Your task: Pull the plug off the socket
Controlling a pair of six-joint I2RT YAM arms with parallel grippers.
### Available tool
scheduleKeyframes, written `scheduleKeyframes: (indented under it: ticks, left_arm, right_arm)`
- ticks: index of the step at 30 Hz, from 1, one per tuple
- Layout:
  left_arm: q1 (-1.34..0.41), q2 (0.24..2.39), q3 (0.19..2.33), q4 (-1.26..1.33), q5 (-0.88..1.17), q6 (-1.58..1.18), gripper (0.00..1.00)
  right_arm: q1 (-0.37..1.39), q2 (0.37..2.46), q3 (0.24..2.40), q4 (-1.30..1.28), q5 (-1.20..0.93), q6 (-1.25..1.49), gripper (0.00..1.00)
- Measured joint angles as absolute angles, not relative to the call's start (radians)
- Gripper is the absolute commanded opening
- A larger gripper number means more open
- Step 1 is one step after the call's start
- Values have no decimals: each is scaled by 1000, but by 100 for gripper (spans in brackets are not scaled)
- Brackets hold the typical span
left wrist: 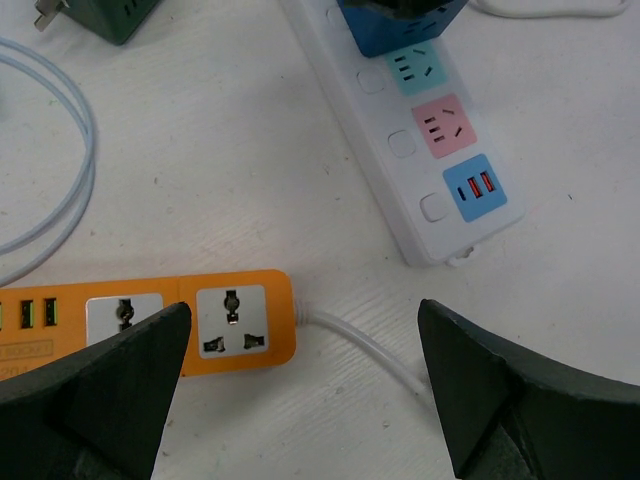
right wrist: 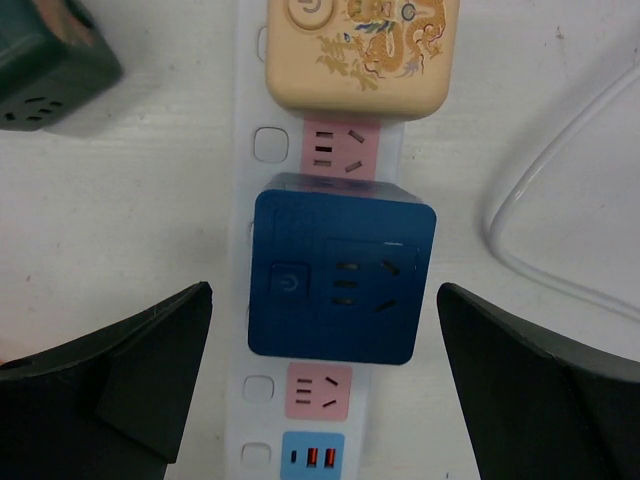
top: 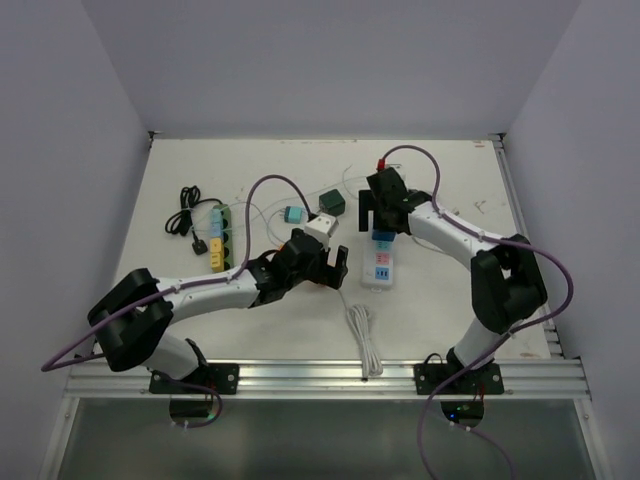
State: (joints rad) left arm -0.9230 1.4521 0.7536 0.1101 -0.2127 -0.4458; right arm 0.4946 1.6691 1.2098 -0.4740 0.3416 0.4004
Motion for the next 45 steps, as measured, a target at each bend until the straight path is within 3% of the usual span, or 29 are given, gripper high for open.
scheduleKeyframes:
  ticks: [4, 5, 7, 11, 14, 17, 28, 45]
  left_arm:
    - [-923, 1489, 778, 126, -205, -435, 100]
    - [-923, 1498, 782, 132, -204, -433, 100]
    - [-923, 1521, 793, 146, -201, -426, 100]
    - [-923, 1584, 828, 171, -188, -424, 99]
    - [-923, 1640, 868, 192, -182, -423, 99]
    - [-923, 1693, 905, 232, -175, -423, 99]
    - [-923, 1937, 1013, 423, -72, -484, 99]
    - [-950, 1984, 1015, 532, -59, -558, 95]
  right_arm:
    - [462, 1745, 1217, -467, 338, 404, 88]
    - [455, 1753, 1217, -466, 335, 403, 80]
    - [441, 1760, 1217, -451, 318, 398, 74]
    - [432, 1758, 1217, -429, 295, 384, 44]
    - [430, 1750, 1211, -428, 275, 374, 29]
    - [431, 1710, 1168, -430, 254, 355, 22]
    - [429, 1499, 1014, -497, 201, 328, 18]
    - [244, 1390, 911, -484, -35, 350, 0]
